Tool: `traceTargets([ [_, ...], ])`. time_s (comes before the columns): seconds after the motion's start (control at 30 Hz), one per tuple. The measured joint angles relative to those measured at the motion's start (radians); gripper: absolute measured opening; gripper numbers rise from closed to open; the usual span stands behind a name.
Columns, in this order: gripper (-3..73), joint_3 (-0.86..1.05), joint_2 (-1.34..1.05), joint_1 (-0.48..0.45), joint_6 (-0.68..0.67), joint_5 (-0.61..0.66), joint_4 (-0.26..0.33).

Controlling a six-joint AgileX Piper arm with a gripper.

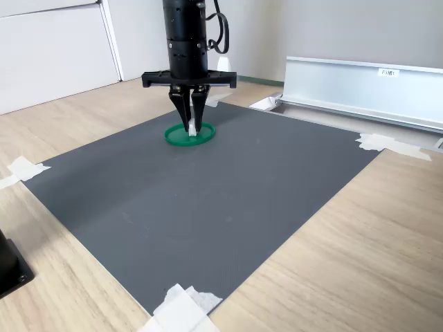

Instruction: Grasp a white terminal and put it on the green lid.

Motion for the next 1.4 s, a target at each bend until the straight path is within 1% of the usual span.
traceTargets([
  [0.03,16.1,0.000,0.000,0.000,-0.005,0.005,0.004],
  [0.13,29.3,0.000,0.000,0.000,-0.023,0.027,0.029],
  [0.23,47.0,0.000,0.000,0.000,-0.022,0.030,0.046],
  [0.33,62.3,0.000,0.000,0.000,-0.014,0.028,0.047],
  [0.4,68.2,0.000,-0.004,0.000,0.000,0.028,0.041],
  [0.43,70.0,0.000,-0.015,0.000,0.007,0.027,0.037],
  [0.57,71.6,0.000,-0.121,0.000,0.027,0.013,0.027],
  [0.67,68.8,0.000,-0.251,0.000,0.058,-0.023,0.021],
  [0.73,62.7,0.000,-0.332,0.000,0.092,-0.042,0.016],
  [0.77,58.2,0.000,-0.361,0.000,0.107,-0.048,0.014],
  [0.8,52.6,0.000,-0.396,0.000,0.125,-0.055,0.010],
  [0.9,32.7,0.000,-0.499,0.000,0.175,-0.076,0.000],
  [0.97,16.6,0.001,-0.581,0.000,0.200,-0.110,-0.010],
  [1.0,10.1,0.002,-0.625,0.000,0.212,-0.129,-0.013],
  [1.07,3.6,0.007,-0.712,0.000,0.242,-0.171,-0.013],
  [1.13,0.7,0.034,-0.799,0.000,0.283,-0.219,-0.014],
  [1.2,-0.1,0.081,-0.878,0.000,0.314,-0.256,-0.033],
  [1.27,-0.4,0.148,-0.957,0.000,0.331,-0.281,-0.075],
  [1.33,-0.5,0.239,-1.046,-0.001,0.352,-0.300,-0.136],
  [1.4,-0.5,0.342,-1.135,-0.015,0.392,-0.320,-0.183],
])
